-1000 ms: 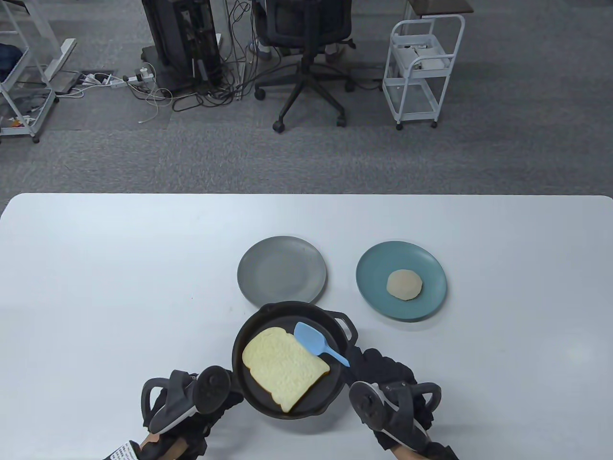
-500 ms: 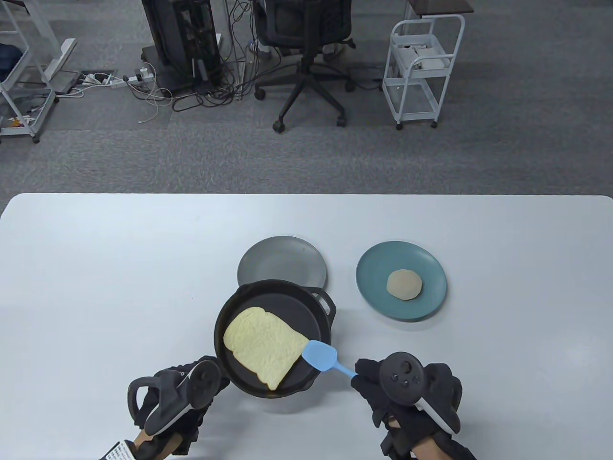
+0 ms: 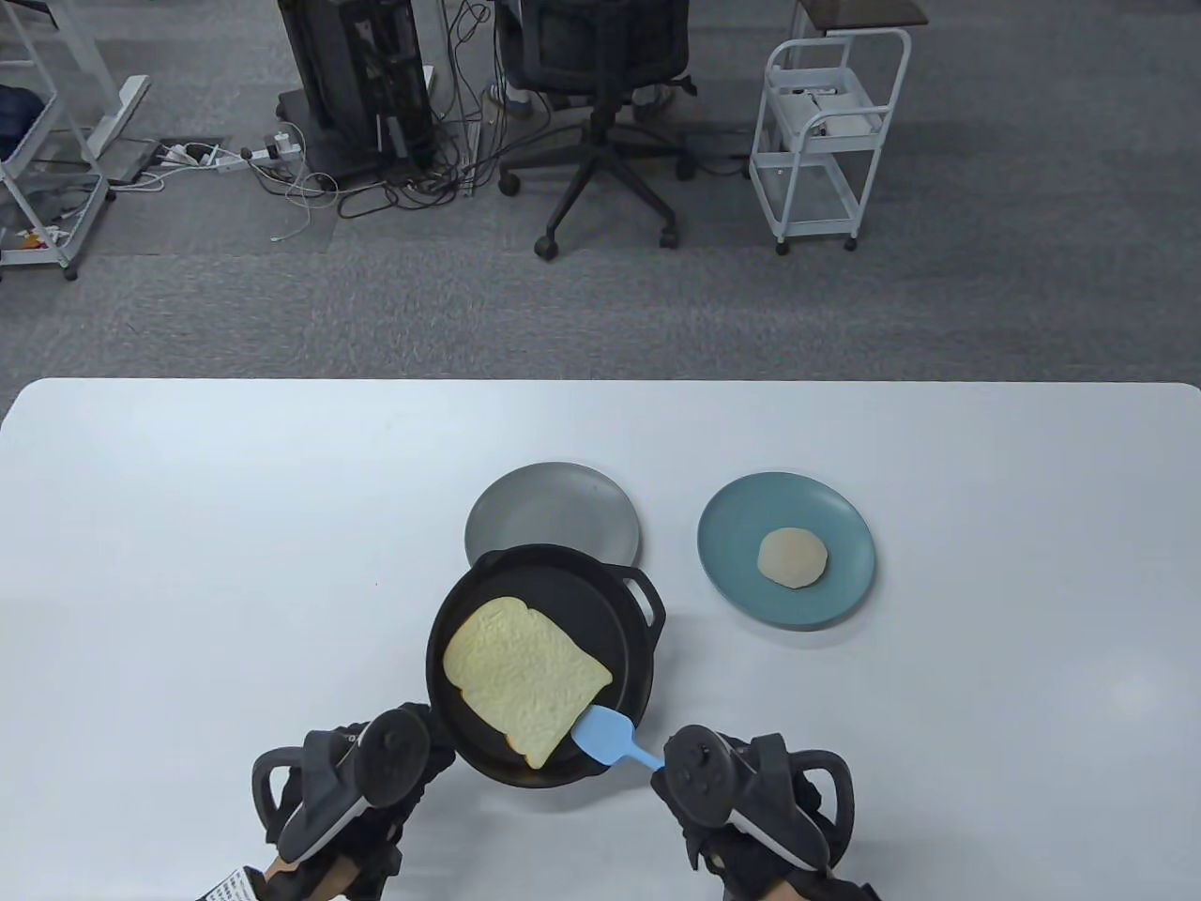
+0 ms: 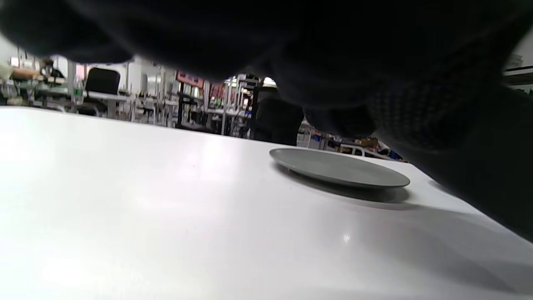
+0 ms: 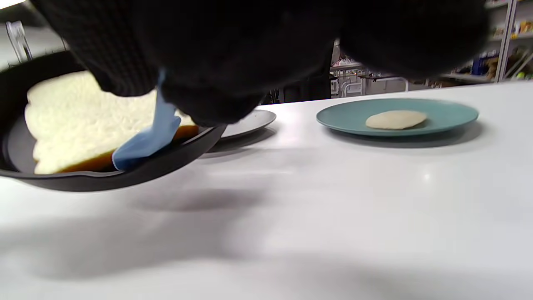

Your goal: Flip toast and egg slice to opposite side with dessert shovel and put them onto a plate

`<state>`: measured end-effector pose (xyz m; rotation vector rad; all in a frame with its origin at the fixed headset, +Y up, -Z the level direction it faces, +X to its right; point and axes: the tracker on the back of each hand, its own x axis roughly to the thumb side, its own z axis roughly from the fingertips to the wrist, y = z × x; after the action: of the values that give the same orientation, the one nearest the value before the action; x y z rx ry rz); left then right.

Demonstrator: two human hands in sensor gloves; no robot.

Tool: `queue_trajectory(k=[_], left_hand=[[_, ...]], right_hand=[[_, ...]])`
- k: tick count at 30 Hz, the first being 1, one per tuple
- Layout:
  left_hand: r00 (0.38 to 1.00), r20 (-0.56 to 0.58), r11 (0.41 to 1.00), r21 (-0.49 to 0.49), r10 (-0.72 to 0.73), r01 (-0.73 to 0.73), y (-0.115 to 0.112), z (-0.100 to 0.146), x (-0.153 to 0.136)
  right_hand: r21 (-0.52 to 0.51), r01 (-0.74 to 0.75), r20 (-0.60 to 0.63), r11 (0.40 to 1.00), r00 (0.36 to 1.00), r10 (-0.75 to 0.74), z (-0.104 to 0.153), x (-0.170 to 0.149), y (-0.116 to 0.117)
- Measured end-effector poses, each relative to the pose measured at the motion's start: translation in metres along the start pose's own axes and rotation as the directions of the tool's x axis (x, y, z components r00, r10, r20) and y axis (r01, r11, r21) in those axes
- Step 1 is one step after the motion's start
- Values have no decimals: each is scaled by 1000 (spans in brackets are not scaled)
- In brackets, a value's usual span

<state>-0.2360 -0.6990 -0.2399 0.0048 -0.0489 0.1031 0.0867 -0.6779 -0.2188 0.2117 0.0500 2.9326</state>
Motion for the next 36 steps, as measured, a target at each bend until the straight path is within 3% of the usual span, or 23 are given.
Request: queue_trajectory(k=[3, 11, 18, 27, 36], left_hand=[[997, -13, 994, -73, 81, -81, -6, -3, -2], [998, 44, 993, -108, 46, -41, -16, -3, 9], [986, 125, 993, -31, -113, 118, -18, 7, 25], [977, 184, 993, -38, -103, 112, -17, 12, 31], [977, 198, 993, -72, -78, 94, -15, 1, 19]], right_hand=[[-11, 123, -18, 992, 992, -123, -6, -10, 5], [-77, 366, -75, 928, 926, -371, -16, -24, 12], [-85, 288, -55, 954, 954, -293, -10, -15, 10], [-87, 310, -38, 947, 949, -314, -11, -11, 17], [-98, 369, 2, 924, 929, -371, -13, -19, 16]])
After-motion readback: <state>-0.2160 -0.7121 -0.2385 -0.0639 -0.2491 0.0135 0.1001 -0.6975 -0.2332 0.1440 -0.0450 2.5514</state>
